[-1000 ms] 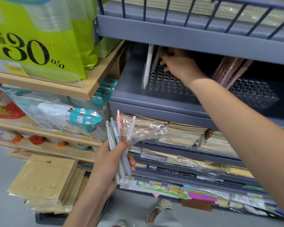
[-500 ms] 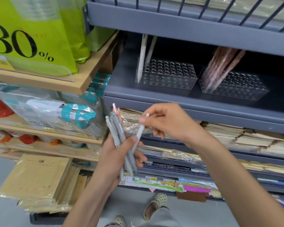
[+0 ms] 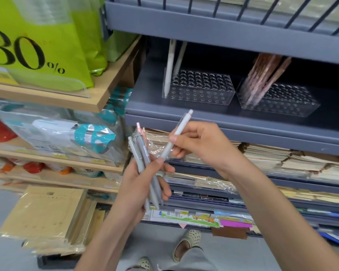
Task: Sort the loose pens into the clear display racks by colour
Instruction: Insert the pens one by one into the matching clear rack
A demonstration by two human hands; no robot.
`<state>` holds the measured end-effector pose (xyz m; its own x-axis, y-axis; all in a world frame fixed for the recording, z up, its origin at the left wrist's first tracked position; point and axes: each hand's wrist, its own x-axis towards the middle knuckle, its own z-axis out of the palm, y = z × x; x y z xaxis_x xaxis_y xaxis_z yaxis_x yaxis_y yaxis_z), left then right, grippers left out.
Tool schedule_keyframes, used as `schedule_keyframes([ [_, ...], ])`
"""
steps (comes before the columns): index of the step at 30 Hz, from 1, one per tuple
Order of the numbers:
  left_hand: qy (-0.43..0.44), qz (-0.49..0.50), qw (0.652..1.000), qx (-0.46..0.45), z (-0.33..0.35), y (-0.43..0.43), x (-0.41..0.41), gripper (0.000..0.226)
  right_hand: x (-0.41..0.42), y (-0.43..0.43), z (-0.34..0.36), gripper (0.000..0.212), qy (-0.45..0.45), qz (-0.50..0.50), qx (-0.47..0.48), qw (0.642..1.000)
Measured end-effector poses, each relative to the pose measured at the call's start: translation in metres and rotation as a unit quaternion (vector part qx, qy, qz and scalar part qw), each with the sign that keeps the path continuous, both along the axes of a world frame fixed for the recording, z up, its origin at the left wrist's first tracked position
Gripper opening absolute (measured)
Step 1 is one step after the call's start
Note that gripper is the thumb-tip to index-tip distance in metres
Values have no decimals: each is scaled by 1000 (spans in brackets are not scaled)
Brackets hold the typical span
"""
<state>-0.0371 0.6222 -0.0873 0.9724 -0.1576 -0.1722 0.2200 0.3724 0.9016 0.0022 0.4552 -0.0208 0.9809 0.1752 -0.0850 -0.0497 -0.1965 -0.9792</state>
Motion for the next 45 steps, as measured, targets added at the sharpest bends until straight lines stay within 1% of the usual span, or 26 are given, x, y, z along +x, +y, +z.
schedule_keyframes([
  [3,1,-5,1000,5,1,7,0,36,17,-4,18,7,-55,-82,34,995],
  [5,25,0,1000,6,-1,11,0,33,35,-9,32,5,-98,-152,78,980],
  [7,54,4,998,-8,-4,15,-1,29,55,-12,42,4,-144,-201,109,963],
  [9,68,5,997,-24,-5,19,-1,21,75,-14,46,5,-175,-238,116,948],
  [11,69,4,997,-29,-6,22,0,13,94,-14,46,5,-186,-261,81,944],
  [13,64,6,998,-24,-8,25,2,11,110,-14,46,6,-173,-273,27,946],
  [15,59,8,998,-27,-10,28,3,12,122,-11,47,21,-158,-284,-33,945],
  [16,60,9,998,-31,-10,29,3,12,127,-8,47,24,-154,-284,-62,944],
  [17,61,11,997,-35,-10,31,2,14,132,-6,47,21,-154,-279,-96,943],
  [18,63,12,997,-38,-11,32,2,15,135,-4,47,12,-159,-269,-139,940],
  [19,64,14,997,-38,-11,33,1,15,137,-2,48,7,-168,-260,-179,934],
  [20,64,16,997,-38,-12,34,1,14,140,0,47,15,-175,-257,-205,928],
  [21,63,18,997,-37,-13,34,0,13,141,2,47,20,-179,-257,-211,926],
  [23,61,22,997,-35,-14,36,-1,11,142,4,47,22,-189,-264,-192,926],
  [27,57,26,998,-28,-15,38,-2,11,142,6,46,6,-205,-263,-186,924],
  [29,54,23,998,-20,-15,39,-2,12,144,5,44,5,-203,-263,-192,924],
  [32,47,17,999,-10,-15,38,-3,13,146,6,42,6,-198,-260,-206,922],
  [35,43,14,999,-8,-14,39,-3,14,147,4,42,12,-193,-258,-199,926],
  [37,37,14,999,-4,-15,40,-4,17,146,1,41,12,-187,-256,-192,929],
  [38,33,16,999,-3,-15,40,-4,19,143,0,41,7,-189,-257,-185,930],
  [39,29,20,999,-4,-15,40,-4,20,138,0,41,8,-193,-263,-170,930],
  [41,21,25,999,-11,-15,40,-4,21,118,1,41,17,-200,-276,-101,935],
  [42,18,26,999,-13,-14,39,-5,21,104,3,40,18,-193,-258,-63,944],
  [43,15,25,999,-15,-13,39,-5,20,87,5,37,17,-179,-219,-42,958],
  [45,8,23,1000,-16,-11,37,-5,16,55,9,29,13,-139,-104,-66,983],
])
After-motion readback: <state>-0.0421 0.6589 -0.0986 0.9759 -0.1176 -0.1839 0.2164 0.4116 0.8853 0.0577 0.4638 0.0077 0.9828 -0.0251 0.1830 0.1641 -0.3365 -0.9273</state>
